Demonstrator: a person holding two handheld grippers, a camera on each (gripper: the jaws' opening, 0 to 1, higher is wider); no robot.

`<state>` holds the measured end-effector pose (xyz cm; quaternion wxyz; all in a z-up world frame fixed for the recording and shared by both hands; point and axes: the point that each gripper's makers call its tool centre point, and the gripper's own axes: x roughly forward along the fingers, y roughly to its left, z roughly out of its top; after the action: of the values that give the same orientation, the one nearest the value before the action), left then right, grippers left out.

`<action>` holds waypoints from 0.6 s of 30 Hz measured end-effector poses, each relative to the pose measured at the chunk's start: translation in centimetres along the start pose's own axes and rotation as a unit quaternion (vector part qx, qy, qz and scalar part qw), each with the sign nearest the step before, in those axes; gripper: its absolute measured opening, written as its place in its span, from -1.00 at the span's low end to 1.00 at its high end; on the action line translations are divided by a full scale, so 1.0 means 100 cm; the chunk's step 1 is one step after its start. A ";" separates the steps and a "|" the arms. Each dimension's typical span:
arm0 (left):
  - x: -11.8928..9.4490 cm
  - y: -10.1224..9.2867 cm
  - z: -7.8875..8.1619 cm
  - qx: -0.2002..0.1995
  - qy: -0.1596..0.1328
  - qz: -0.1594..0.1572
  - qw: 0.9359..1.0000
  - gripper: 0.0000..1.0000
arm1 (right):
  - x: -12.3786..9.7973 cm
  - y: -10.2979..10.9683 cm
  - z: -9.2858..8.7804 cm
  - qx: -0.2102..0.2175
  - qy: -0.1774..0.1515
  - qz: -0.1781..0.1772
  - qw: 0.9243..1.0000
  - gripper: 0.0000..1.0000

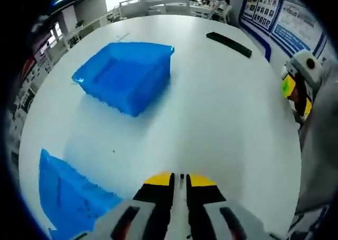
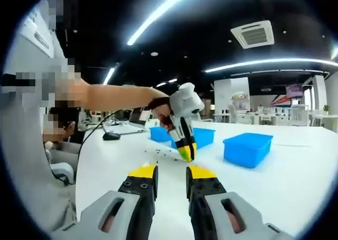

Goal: Pick up the resistors one by one and place each resistor into its matching bin, sorting the parts by color and model until every resistor is separated into the correct bin for its type

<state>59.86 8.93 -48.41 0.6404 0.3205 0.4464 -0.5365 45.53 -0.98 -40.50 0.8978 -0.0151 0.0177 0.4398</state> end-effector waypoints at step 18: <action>-0.019 -0.014 0.067 0.011 -0.174 -0.063 0.983 -0.90 | -0.002 -0.009 0.005 -0.005 0.000 -0.006 1.000 -0.53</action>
<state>60.01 3.45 -43.90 0.6698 0.2004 0.3420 -0.6279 46.16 -1.68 -39.96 0.9004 -0.0192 0.0151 0.4344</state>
